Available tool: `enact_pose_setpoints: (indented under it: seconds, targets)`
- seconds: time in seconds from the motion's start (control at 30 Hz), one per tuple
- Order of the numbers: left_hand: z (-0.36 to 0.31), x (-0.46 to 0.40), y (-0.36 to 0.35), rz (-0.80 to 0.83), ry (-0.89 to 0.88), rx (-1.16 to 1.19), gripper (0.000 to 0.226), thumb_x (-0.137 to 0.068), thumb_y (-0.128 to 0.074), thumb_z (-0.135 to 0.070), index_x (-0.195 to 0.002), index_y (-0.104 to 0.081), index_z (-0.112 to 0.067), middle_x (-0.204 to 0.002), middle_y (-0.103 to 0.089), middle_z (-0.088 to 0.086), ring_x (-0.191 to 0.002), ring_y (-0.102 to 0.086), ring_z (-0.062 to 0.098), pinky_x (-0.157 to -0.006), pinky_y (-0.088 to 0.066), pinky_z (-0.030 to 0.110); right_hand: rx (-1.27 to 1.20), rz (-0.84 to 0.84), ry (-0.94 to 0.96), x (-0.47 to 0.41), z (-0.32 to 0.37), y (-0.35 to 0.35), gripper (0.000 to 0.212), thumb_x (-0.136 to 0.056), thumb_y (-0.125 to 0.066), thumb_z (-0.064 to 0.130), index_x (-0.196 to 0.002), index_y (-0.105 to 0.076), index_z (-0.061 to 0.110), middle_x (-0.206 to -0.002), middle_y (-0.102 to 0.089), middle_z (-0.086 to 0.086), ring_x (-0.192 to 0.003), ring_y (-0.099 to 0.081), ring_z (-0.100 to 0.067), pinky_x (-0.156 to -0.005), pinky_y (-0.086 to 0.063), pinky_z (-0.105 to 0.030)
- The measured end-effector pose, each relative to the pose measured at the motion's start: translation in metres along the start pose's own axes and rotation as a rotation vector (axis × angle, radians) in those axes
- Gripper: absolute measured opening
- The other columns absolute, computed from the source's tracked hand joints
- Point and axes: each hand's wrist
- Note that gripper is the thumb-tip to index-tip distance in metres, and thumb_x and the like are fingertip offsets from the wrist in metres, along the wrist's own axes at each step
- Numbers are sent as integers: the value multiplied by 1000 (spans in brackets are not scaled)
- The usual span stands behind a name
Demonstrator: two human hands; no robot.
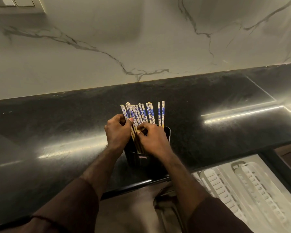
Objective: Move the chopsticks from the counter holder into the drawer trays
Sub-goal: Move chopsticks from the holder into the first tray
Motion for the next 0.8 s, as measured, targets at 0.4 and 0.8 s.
enact_pose_setpoints:
  seconds: [0.4,0.8]
  targets:
    - [6,-1,3,8,13,47,20,-80,-79,-17,-99,-74,-13,-85,-75,-5,-77,-71,5,-72,-58,24,3,22,-14,3,1,-5,27,-94,-60,23,-121,-64,20,-115,-68,3,-85,-55,1,-65,-35,-7]
    - [-1,0,3,28,56,15,7,-88,-67,-14,-94,-69,-19,-80,-71,-7,-70,-66,3,-61,-51,21,-17,61,-30,10,3,-2,28,-96,-58,22,-123,-61,18,-120,-65,-1,-90,-57,-4,-80,-53,-23]
Point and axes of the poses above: each hand's wrist, its own x-axis away from the middle knuckle, its own y-axis out of the back of the hand, z = x × y
